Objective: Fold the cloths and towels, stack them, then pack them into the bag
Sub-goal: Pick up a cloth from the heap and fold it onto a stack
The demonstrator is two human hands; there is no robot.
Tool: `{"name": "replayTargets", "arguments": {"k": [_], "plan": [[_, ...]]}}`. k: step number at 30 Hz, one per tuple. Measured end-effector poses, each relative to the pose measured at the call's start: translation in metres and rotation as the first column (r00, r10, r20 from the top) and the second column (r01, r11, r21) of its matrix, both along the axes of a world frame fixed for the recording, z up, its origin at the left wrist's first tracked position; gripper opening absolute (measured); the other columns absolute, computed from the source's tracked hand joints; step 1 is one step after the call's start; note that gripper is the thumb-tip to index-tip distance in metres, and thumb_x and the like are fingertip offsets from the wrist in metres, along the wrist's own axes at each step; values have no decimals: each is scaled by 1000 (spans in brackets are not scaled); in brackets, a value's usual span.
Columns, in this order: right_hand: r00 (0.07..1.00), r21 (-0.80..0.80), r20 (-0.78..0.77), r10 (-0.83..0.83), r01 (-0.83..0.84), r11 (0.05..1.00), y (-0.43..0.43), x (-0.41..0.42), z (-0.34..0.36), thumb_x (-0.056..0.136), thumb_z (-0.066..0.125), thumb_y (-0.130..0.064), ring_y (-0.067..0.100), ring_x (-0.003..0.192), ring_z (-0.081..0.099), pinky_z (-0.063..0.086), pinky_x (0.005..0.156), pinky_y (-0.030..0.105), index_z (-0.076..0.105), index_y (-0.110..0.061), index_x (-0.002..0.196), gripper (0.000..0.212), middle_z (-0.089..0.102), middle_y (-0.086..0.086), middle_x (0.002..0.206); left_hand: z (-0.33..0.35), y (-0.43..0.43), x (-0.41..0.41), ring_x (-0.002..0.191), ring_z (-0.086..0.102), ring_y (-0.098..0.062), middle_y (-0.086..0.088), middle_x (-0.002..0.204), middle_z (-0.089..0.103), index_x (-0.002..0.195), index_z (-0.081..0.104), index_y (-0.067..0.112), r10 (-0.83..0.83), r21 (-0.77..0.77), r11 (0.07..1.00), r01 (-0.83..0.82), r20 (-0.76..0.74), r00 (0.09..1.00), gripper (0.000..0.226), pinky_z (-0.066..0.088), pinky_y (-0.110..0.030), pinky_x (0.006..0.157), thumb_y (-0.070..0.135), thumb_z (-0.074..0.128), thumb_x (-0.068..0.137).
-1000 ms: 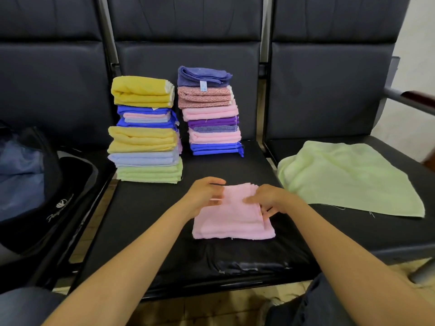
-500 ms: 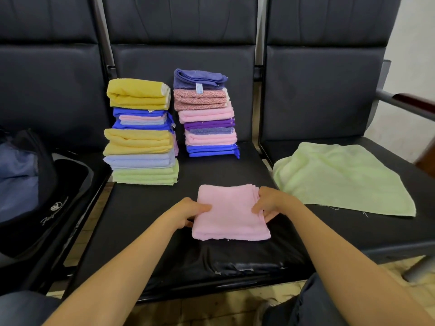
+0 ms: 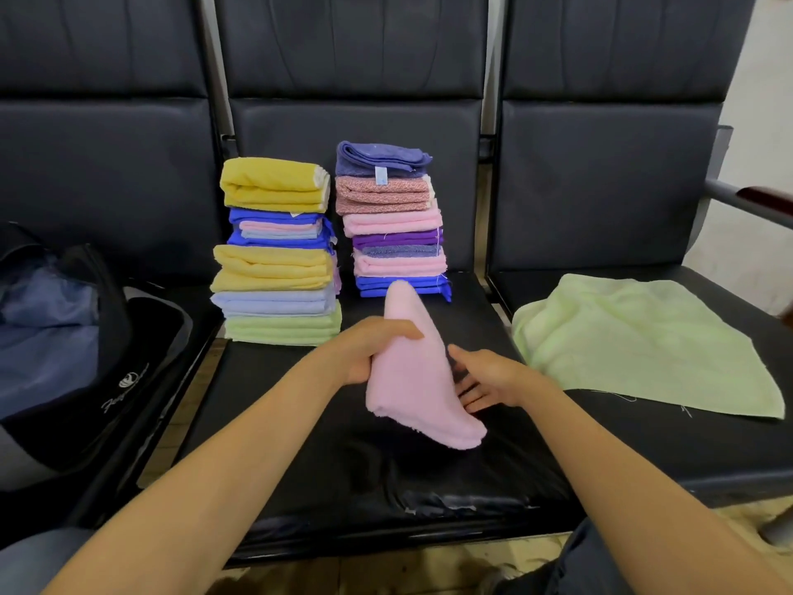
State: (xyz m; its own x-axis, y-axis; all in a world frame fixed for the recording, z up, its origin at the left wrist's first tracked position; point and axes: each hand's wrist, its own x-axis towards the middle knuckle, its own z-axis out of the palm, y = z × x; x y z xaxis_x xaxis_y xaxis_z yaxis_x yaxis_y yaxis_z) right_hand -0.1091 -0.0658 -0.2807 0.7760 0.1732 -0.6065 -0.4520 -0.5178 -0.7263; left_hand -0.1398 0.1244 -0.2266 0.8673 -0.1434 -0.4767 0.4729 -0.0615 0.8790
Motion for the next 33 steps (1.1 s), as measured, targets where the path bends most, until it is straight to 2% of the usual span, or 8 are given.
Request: {"name": "replayTargets", "arguments": {"k": [4,9,12,14,16,20,26,33], "plan": [[964,558,-251,-84,215,801,6,4,-2,84,39,-74,31,107,60,48,93,46,60,-19,127,73,64,11,120,32,14,-2,100,66,-28,-13,107,70,118,58,11,49,-135,990,-40,64,997,44,55,-40,79,19,75,78],[973,754,-227,-45,205,625,15,1,8,81,59,-62,30,115,59,47,97,43,55,-19,134,68,60,11,129,28,45,-11,103,64,-30,-14,112,67,120,56,13,129,-167,979,-119,50,990,46,55,-42,78,18,75,78],[985,662,-32,-171,149,734,17,7,9,75,78,-19,32,113,61,50,94,52,20,-33,150,96,45,13,141,7,62,-18,102,62,-28,-13,111,66,125,54,6,196,-77,979,-191,69,978,48,52,-41,76,14,72,81],[986,616,44,-163,102,781,19,6,11,80,72,-7,31,111,61,51,91,53,24,-44,146,89,42,9,141,-9,74,-19,106,61,-26,-9,118,61,142,39,7,231,-68,972,-225,98,968,64,51,-40,82,13,69,86],[994,630,67,-90,28,776,23,4,13,86,65,-5,30,113,61,51,92,52,39,-40,140,69,47,6,137,-18,85,-21,110,58,-24,-6,129,53,148,26,26,246,-101,967,-235,117,962,71,51,-42,87,14,65,90],[989,562,145,-17,-68,824,28,2,18,87,63,-6,25,112,61,51,95,48,60,-27,122,41,56,8,129,-23,95,-27,113,58,-19,-5,131,56,127,55,25,26,10,1000,-28,149,988,42,51,-37,90,12,65,88],[960,388,265,93,-194,901,35,-4,25,69,77,4,24,118,50,50,95,47,56,-32,121,67,47,-1,128,-26,95,-31,121,40,-18,2,138,33,143,36,30,-137,325,944,55,236,962,92,46,-33,95,0,80,68],[808,-59,543,230,-236,970,50,-16,26,70,78,-7,14,110,47,48,86,29,48,-34,118,63,48,-15,111,-28,87,-33,127,38,-19,-2,143,37,146,30,23,-198,611,787,-82,377,905,90,36,-26,91,7,77,72]]}}
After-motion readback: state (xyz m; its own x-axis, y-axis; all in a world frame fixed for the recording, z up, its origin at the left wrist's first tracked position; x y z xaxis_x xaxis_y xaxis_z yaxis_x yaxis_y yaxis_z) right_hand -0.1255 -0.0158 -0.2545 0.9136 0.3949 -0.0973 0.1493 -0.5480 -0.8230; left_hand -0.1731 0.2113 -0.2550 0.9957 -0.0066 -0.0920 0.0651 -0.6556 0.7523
